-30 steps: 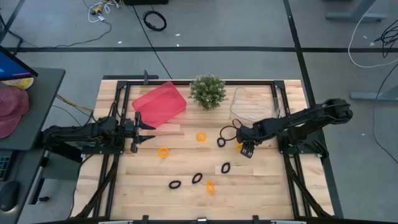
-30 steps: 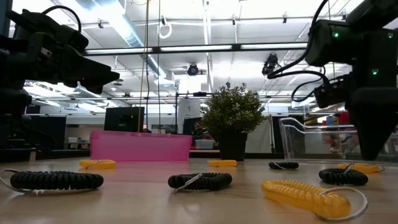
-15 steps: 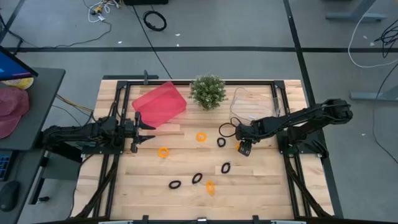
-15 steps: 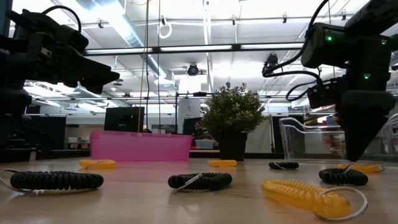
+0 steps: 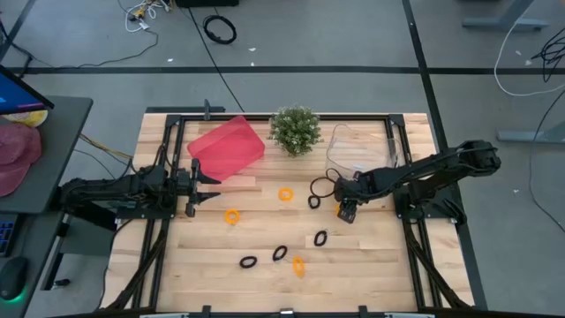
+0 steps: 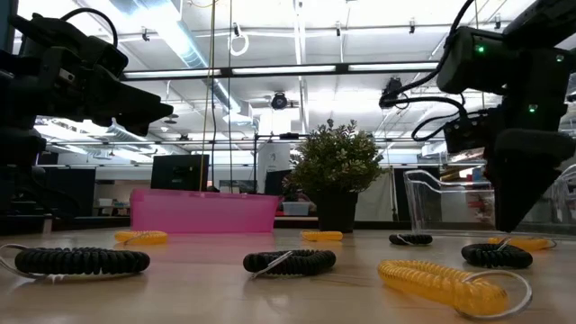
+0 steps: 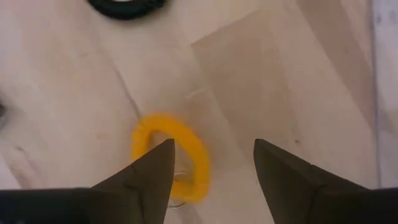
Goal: Sort spring keychains
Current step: Put the top right orange spring keychain into the transparent bin
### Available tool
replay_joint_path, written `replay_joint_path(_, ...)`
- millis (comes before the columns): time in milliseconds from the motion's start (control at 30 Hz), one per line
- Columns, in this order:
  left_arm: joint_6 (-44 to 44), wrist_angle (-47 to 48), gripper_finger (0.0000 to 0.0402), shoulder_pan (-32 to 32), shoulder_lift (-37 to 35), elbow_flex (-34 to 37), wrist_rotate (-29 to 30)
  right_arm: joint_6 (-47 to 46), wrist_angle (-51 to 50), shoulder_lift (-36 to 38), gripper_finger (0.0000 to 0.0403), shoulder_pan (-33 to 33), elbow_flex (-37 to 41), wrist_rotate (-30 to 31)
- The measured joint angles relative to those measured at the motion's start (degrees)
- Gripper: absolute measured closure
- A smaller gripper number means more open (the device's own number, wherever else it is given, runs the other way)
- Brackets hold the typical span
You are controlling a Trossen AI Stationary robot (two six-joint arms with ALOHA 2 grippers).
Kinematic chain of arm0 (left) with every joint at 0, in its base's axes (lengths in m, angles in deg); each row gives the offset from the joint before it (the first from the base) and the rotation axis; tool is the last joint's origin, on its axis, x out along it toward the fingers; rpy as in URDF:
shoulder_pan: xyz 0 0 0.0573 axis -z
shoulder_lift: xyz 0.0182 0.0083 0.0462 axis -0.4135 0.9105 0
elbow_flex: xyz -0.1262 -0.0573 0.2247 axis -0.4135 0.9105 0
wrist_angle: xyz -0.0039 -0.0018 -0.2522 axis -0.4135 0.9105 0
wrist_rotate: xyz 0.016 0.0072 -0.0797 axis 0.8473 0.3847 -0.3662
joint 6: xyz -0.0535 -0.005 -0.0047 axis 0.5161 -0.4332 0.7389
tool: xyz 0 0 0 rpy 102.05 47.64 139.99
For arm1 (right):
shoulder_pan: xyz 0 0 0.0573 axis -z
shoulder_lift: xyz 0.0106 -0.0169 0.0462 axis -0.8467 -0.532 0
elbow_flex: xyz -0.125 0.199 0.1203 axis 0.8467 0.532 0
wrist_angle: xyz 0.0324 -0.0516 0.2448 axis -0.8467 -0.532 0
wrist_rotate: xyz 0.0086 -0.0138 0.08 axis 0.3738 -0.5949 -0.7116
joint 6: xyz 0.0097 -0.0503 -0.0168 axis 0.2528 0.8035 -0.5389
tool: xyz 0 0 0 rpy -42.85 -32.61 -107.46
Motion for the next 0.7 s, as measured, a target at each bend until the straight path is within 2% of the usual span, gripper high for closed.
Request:
replay_joint_path(200,0.0,0.0,0.0230,0.0,0.0,0.0,0.0,1.4,1.0,0.0,0.0180,-1.2,0.4,0.5)
replay_joint_path(500,0.0,0.0,0.0230,0.0,0.0,0.0,0.0,1.5,10.0,0.4,0.0185,-1.2,8.0,0.7)
replay_joint_path(600,0.0,0.0,0.0230,0.0,0.0,0.0,0.0,2.0,9.7,0.4,0.0210,-1.2,8.7,0.2)
replay_joint_path(700,0.0,0.0,0.0230,0.0,0.0,0.0,0.0,2.1,9.6,0.4,0.0262,-1.2,8.7,0.0)
